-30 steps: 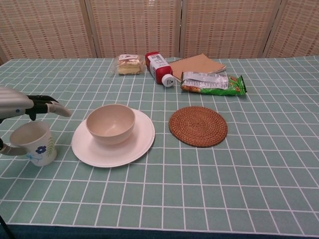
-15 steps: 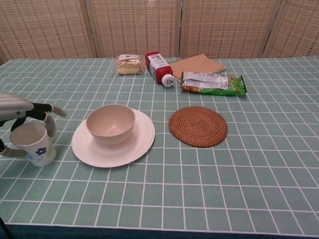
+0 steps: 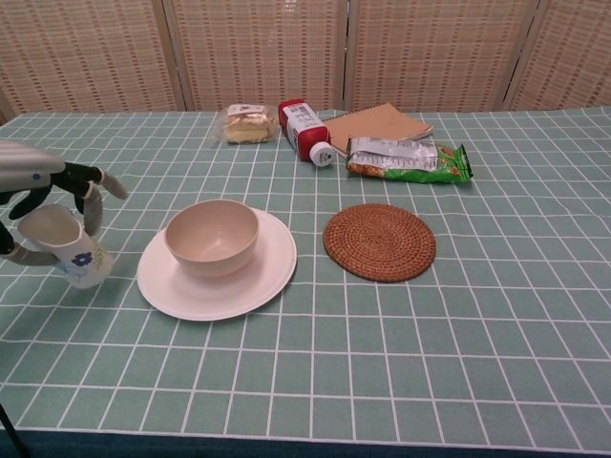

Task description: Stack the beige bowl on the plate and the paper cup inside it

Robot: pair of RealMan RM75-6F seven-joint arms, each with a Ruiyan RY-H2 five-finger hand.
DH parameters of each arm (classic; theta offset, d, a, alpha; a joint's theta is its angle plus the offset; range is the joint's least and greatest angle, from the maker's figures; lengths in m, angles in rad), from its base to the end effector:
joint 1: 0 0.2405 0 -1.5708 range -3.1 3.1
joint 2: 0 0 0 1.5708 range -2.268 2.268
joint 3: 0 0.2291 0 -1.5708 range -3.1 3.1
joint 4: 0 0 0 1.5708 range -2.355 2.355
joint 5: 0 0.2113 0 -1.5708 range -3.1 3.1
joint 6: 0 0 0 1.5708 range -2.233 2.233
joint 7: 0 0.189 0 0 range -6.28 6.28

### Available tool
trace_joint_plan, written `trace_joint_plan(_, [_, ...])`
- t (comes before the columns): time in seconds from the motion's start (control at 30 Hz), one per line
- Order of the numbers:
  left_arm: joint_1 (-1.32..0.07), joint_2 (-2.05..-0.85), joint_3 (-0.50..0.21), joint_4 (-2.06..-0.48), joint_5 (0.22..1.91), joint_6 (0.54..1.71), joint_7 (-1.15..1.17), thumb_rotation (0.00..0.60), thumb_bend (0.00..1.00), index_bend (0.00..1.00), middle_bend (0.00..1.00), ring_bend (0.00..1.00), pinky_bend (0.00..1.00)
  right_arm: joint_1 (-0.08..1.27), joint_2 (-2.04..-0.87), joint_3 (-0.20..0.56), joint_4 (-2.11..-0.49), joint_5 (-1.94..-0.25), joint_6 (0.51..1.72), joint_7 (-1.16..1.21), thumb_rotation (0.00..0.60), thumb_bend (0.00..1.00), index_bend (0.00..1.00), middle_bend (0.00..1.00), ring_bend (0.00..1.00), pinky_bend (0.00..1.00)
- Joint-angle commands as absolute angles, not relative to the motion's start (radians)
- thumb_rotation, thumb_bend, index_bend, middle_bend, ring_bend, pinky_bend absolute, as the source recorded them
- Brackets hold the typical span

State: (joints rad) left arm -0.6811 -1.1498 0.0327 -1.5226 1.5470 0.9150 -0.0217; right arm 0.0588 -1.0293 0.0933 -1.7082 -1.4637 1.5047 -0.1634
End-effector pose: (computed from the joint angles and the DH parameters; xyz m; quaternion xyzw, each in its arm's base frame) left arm -0.1936 0.3358 0.0402 -0.8281 -0.3060 -0.2884 0.3708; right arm -0.2806 -0.2245 0.1766 0.5962 -0.3379 0.3479 0.6398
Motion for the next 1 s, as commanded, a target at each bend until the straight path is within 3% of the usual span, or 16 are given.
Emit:
trace_joint_plan(0.03, [-0.711, -1.114, -0.001, -1.558, 1.544, 0.91, -0.039, 0.6, 0.24, 0.43, 0.16, 0.31, 0.65, 0.06, -1.03, 0.094, -1.708, -1.464, 1.504, -0.165, 0.6, 0.26, 0.2, 0.25, 0.2, 0.25])
trace_joint_plan(0.3, [-0.799, -1.097, -0.073, -1.6, 1.52, 0.843, -0.063, 0.6, 0.24, 0.41, 0.16, 0.3, 0.65, 0.063, -1.032, 0.094, -1.707, -1.462, 1.5, -0.163, 0.6, 0.26, 0.2, 0.25, 0.2, 0.26])
trace_joint_plan(0.6, [-0.892, -1.161, -0.115, -1.59, 1.447, 0.719, -0.037, 0.6, 0.24, 0.4, 0.16, 0.29, 0.65, 0.057, -1.03, 0.091, -1.702, -1.457, 1.504, -0.155, 0.6, 0.26, 0.2, 0.25, 0.2, 0.26])
trace_joint_plan(1.0, [-0.962, -1.243, -0.127, -1.551, 1.321, 0.626, 0.064, 0.6, 0.24, 0.39, 0.16, 0.29, 0.65, 0.045, -1.027, 0.087, -1.691, -1.452, 1.515, -0.136, 0.6, 0.26, 0.2, 0.25, 0.2, 0.26])
